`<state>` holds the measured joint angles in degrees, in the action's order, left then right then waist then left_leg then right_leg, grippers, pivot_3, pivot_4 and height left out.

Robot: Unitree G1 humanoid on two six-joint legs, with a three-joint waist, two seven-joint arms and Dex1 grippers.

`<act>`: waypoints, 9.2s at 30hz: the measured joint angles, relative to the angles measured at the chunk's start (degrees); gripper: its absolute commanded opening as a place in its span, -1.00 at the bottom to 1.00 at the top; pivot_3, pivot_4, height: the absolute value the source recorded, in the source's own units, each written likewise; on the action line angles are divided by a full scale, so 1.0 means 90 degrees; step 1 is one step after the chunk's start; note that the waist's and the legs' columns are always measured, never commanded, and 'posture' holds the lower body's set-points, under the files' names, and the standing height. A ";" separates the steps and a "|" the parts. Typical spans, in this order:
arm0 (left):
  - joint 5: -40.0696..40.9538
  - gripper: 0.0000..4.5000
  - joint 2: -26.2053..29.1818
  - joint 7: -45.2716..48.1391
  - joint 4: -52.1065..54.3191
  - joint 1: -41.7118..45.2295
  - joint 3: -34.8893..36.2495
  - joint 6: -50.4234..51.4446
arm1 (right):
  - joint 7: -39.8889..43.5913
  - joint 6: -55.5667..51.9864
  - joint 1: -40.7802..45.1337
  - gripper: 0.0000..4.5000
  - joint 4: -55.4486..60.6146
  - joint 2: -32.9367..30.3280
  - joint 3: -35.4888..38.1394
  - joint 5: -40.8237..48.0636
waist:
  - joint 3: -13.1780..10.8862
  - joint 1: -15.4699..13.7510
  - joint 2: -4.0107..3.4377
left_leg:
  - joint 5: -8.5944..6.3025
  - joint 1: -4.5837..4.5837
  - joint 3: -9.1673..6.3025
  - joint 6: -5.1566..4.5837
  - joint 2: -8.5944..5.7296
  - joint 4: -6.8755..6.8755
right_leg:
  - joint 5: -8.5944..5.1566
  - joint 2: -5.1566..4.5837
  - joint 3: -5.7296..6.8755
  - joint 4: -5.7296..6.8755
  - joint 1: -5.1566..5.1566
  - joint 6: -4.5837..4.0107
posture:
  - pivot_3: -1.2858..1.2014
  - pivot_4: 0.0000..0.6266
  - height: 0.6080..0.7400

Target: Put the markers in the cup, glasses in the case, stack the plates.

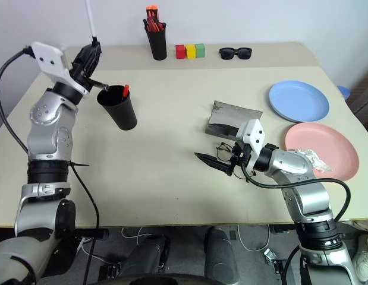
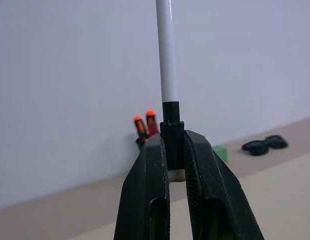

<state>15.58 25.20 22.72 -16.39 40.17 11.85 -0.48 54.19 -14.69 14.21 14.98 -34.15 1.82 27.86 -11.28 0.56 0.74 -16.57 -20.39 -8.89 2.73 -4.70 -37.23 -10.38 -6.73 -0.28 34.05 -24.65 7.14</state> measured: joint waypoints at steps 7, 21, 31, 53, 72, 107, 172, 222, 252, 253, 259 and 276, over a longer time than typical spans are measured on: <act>0.0156 -0.99 -0.0171 0.0086 0.0103 -0.0633 0.0072 0.0195 | 0.0015 -0.0003 0.0034 1.00 -0.0007 0.0000 -0.0004 -0.0003 | 0.0000 -0.0005 0.0000 | 0.0000 -0.0001 -0.0001 0.0000 0.0000 -0.0003 | 0.0000 0.0001 0.0000 0.0002 0.0000 0.0001 | 0.03 -0.52 1.00; 0.0350 0.25 -0.0290 0.0424 0.0061 -0.0674 0.0068 0.0320 | 0.0022 -0.0002 0.0105 1.00 -0.0022 0.0001 -0.0027 -0.0011 | 0.0000 0.0001 0.0000 | 0.0000 0.0001 -0.0001 0.0000 0.0000 -0.0002 | 0.0000 0.0002 0.0000 0.0003 0.0000 0.0001 | 0.03 -0.52 1.00; 0.0496 0.98 -0.0290 0.0802 0.0144 -0.0714 0.0060 0.0372 | 0.0012 0.0004 0.0105 1.00 -0.0025 0.0005 -0.0033 -0.0064 | 0.0000 0.0001 0.0000 | 0.0000 0.0000 -0.0001 0.0000 0.0000 -0.0002 | 0.0000 0.0002 0.0000 0.0003 0.0000 0.0001 | 0.03 -0.52 1.00; 0.1542 0.98 -0.0228 0.2562 0.2295 -0.1182 -0.0982 0.2551 | -0.1332 0.0222 0.0957 1.00 -0.1461 0.0193 -0.0064 -0.1325 | 0.0000 0.0017 0.0000 | 0.0000 0.0001 0.0005 -0.0001 0.0001 0.0001 | 0.0000 0.0004 -0.0009 0.0005 -0.0002 -0.0001 | 0.03 -0.52 1.00; 0.2045 1.00 -0.0233 0.2413 0.3009 -0.1415 -0.0930 0.3222 | -0.0463 -0.1713 0.2851 0.76 -0.3839 -0.0326 -0.0973 -0.2194 | 0.0000 0.0038 0.0000 | -0.0004 0.0002 0.0044 -0.0008 0.0003 0.0005 | 0.0001 0.0006 -0.0040 0.0003 -0.0017 0.0000 | 0.03 -0.52 1.00; 0.2316 1.00 -0.0067 0.2487 0.3015 -0.1523 -0.0670 0.3146 | 0.0379 -0.0949 0.2990 -0.99 -0.2651 0.0808 -0.2248 -0.2572 | 0.0000 0.0031 0.0000 | -0.0006 -0.0002 0.0076 -0.0010 0.0004 0.0003 | 0.0008 0.0007 -0.0068 0.0005 -0.0036 0.0010 | 0.03 -0.52 1.00; 0.2719 1.00 0.1045 0.3990 0.3222 -0.1726 -0.0841 0.3765 | -0.1919 -0.5254 0.0165 0.88 0.0890 -0.1377 0.0013 -0.0579 | -0.0003 0.0014 0.0007 | -0.0016 -0.0002 0.0103 -0.0028 0.0024 0.0000 | 0.0005 0.0017 -0.0085 -0.0004 -0.0034 0.0010 | 0.03 -0.52 1.00; 0.2934 1.00 0.1418 0.3537 0.3584 -0.2444 -0.0191 0.3744 | -0.1977 -0.3175 0.3155 -0.98 -0.1326 0.1295 -0.2104 -0.1561 | -0.0002 0.0035 0.0008 | -0.0014 -0.0015 0.0100 -0.0024 0.0026 0.0010 | 0.0010 0.0028 -0.0087 0.0008 -0.0067 0.0006 | 0.03 -0.52 1.00; 0.2993 1.00 0.1419 0.3603 0.3595 -0.2638 -0.0170 0.3714 | -0.0849 -0.2830 0.3271 -0.98 -0.2173 0.0619 -0.2256 -0.2312 | -0.0002 0.0049 0.0008 | -0.0014 -0.0016 0.0104 -0.0024 0.0030 0.0011 | 0.0011 0.0031 -0.0088 0.0006 -0.0068 0.0003 | 0.03 -0.52 1.00; 0.2993 1.00 0.1419 0.3603 0.3595 -0.2638 -0.0170 0.3712 | -0.0831 -0.2858 0.3271 -0.98 -0.2169 0.0617 -0.2267 -0.2324 | -0.0002 0.0049 0.0008 | -0.0014 -0.0016 0.0103 -0.0024 0.0030 0.0011 | 0.0011 0.0031 -0.0088 0.0006 -0.0068 0.0003 | 0.03 -0.52 1.00; 0.2993 1.00 0.1419 0.3604 0.3596 -0.2658 -0.0170 0.3703 | -0.0690 -0.2911 0.3234 -0.98 -0.2063 0.0615 -0.2457 -0.2436 | -0.0002 0.0047 0.0008 | -0.0014 -0.0016 0.0103 -0.0024 0.0030 0.0011 | 0.0011 0.0031 -0.0088 0.0006 -0.0068 0.0003 | 0.03 -0.52 1.00; 0.2992 1.00 0.1419 0.3543 0.3597 -0.2662 -0.0177 0.3698 | -0.0583 -0.3074 0.3408 0.97 -0.2128 0.0936 -0.2093 -0.2198 | -0.0003 0.0050 0.0007 | -0.0014 -0.0016 0.0103 -0.0024 0.0030 0.0011 | 0.0011 0.0031 -0.0088 0.0007 -0.0069 0.0002 | 0.03 -0.52 1.00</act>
<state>42.52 37.97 54.60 15.98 16.22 10.26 32.80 48.94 -42.36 44.88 -4.18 -25.73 -17.01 8.08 -11.30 1.01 0.81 -16.70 -20.53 -7.96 2.52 -4.42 -37.13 -10.27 -6.45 -1.07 34.10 -25.26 7.16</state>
